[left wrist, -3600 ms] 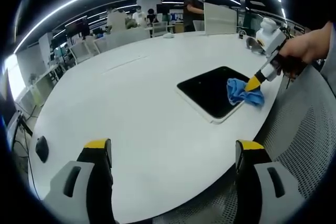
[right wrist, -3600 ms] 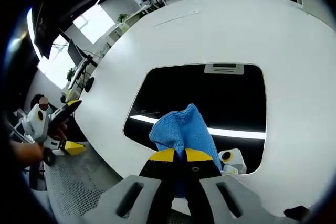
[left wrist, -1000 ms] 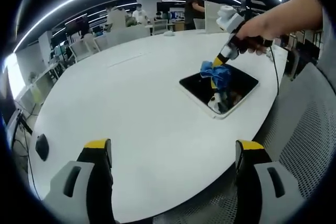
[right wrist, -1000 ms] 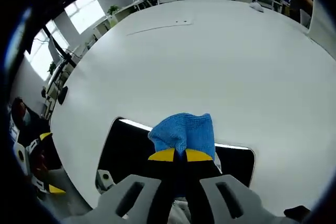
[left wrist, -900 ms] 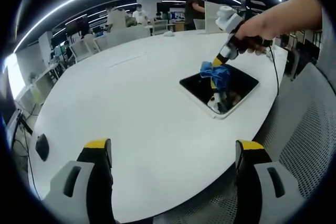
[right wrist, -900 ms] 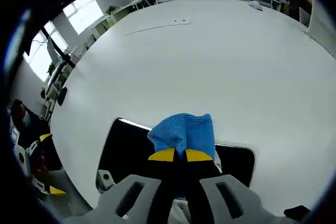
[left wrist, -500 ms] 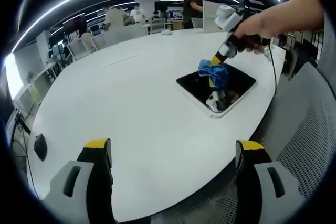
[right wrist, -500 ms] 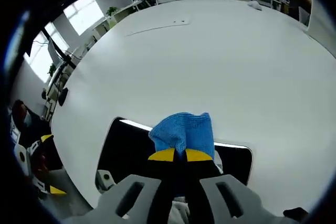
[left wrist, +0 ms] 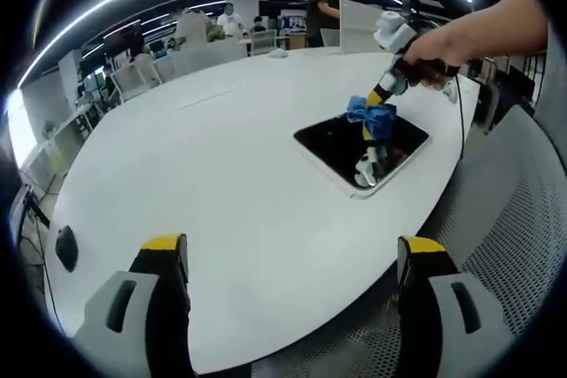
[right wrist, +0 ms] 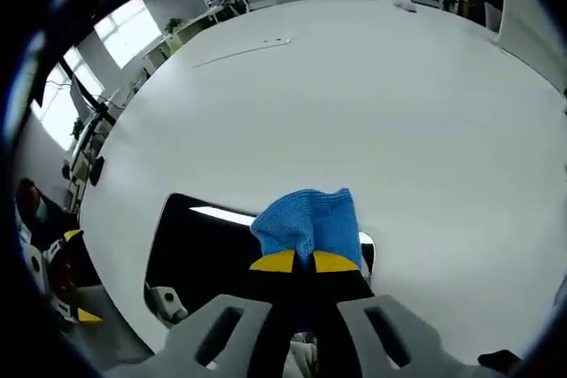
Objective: Wipe the mirror surface with the cleaning cloth until all visible marks leave the cleaned area.
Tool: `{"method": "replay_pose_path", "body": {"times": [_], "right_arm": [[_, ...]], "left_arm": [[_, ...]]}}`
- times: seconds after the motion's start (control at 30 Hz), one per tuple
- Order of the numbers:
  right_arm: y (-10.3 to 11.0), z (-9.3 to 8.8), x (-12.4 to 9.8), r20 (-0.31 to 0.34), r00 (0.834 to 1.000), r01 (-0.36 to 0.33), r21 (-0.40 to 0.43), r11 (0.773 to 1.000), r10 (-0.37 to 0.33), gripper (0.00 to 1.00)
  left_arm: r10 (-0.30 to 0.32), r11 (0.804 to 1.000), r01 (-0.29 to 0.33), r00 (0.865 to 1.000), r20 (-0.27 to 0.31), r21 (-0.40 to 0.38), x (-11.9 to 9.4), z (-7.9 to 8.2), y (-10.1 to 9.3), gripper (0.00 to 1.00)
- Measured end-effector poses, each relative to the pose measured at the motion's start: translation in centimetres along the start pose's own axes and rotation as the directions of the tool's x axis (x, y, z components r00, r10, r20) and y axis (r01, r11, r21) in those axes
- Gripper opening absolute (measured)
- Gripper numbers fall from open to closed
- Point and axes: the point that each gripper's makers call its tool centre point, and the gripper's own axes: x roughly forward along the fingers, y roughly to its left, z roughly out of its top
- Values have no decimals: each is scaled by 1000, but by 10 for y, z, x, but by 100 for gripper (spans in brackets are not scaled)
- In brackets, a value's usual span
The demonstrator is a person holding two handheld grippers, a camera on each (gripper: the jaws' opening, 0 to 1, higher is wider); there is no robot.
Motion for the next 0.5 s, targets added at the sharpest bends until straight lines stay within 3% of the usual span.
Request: {"method": "replay_pose_path", "body": {"times": [0.5], "right_arm": [[-2, -3, 2, 18, 1000, 6, 4, 1000, -6, 0]], "left_arm": [[6, 1000, -6, 1000, -5, -1, -1, -2, 1, 99]]}}
